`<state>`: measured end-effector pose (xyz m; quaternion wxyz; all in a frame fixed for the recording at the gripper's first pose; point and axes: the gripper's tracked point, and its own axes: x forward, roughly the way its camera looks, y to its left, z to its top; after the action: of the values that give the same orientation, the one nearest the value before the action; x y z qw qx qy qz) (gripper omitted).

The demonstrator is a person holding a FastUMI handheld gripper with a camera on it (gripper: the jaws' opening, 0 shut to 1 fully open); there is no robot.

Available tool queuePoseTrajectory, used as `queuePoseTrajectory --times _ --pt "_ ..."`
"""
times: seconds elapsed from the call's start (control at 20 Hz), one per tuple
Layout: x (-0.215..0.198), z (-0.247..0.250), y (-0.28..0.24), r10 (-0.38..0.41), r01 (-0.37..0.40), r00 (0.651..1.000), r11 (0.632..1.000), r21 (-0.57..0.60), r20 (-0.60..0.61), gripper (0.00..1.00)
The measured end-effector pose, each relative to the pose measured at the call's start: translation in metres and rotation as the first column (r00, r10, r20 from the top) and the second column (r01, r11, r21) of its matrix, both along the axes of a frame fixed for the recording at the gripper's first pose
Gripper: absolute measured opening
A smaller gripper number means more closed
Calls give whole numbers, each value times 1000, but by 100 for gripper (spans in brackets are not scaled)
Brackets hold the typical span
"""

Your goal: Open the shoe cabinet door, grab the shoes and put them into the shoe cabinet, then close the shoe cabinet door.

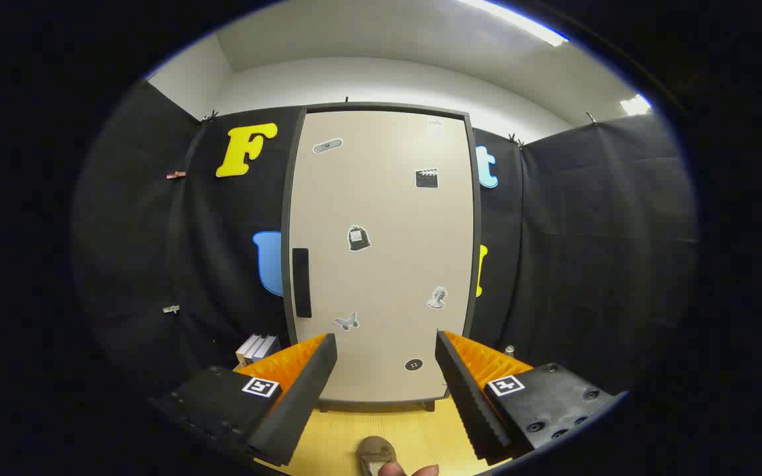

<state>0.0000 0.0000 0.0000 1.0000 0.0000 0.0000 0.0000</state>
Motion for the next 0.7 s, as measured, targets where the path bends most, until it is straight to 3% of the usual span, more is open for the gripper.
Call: queuePoseTrajectory --times 0.7 --pt "3 3 10 1 -1 1000 1000 -6 8 98"
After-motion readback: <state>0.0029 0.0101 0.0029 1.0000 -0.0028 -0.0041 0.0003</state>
